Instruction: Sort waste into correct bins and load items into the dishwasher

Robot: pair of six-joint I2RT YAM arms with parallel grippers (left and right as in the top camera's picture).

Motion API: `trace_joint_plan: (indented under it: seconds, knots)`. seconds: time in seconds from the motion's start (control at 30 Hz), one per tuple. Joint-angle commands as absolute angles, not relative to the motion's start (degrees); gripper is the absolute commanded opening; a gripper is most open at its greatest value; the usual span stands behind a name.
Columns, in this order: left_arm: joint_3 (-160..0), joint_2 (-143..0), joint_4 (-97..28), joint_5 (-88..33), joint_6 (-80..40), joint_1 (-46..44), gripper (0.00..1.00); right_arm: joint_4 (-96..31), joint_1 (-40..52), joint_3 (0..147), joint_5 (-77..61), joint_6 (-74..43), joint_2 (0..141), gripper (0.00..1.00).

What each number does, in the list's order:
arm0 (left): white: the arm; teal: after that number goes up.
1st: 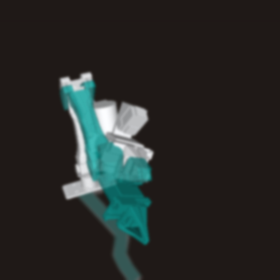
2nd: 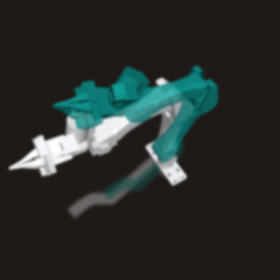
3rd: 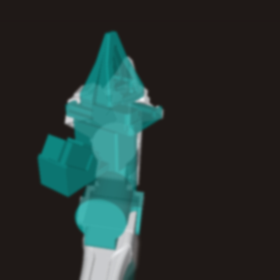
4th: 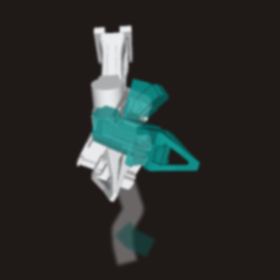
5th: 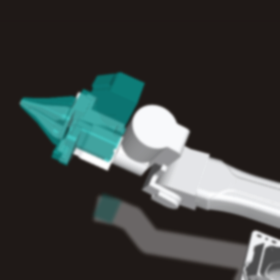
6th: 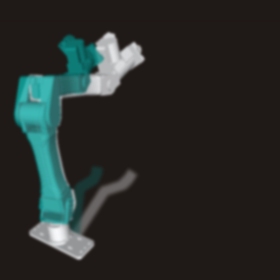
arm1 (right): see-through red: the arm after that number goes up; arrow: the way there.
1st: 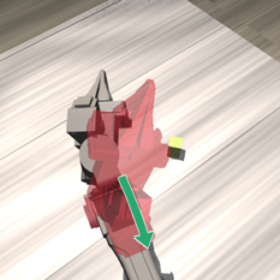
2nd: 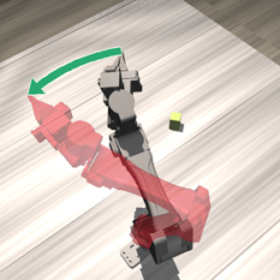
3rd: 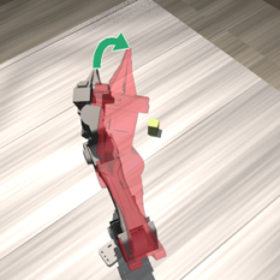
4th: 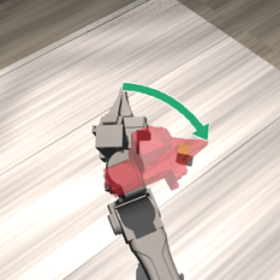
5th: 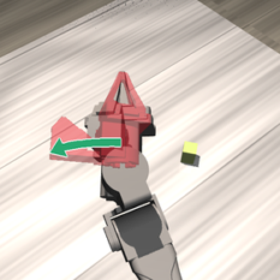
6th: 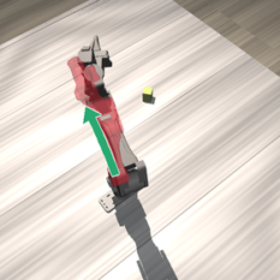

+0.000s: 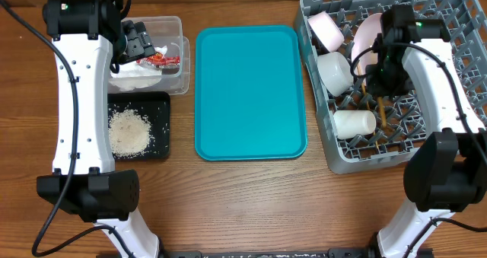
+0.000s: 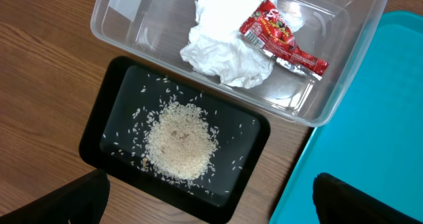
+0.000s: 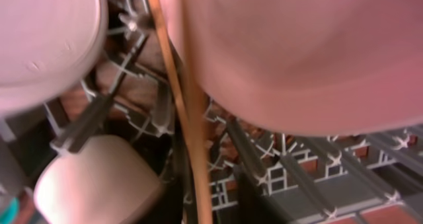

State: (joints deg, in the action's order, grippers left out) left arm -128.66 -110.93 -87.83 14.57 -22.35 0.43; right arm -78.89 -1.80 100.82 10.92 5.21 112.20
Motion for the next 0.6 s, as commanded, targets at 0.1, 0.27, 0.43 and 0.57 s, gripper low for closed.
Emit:
trace_joint_plan:
  seconds: [0.1,0.27,0.43,0.57]
  knots:
    - [-129.0,-111.4,-87.8,14.5,-22.7,0.7,1.00,-78.7,-3.7,101.3,9.4,4.3,111.9,0.46]
    - [-129.0,-111.4,-87.8,14.5,-22.8,0.7,1.00,-81.6,-3.7,106.7,5.7,4.3,111.4,0.46]
    - [-129.0,-111.4,-87.8,14.5,-22.7,0.7,1.00,-90.0,-3.3,124.8,-5.8,4.3,108.0,0.62]
    - [-129.0,-111.4,-87.8,14.5,-22.8,0.7,1.00,-95.5,-3.3,137.4,-12.9,4.3,105.7,1.00]
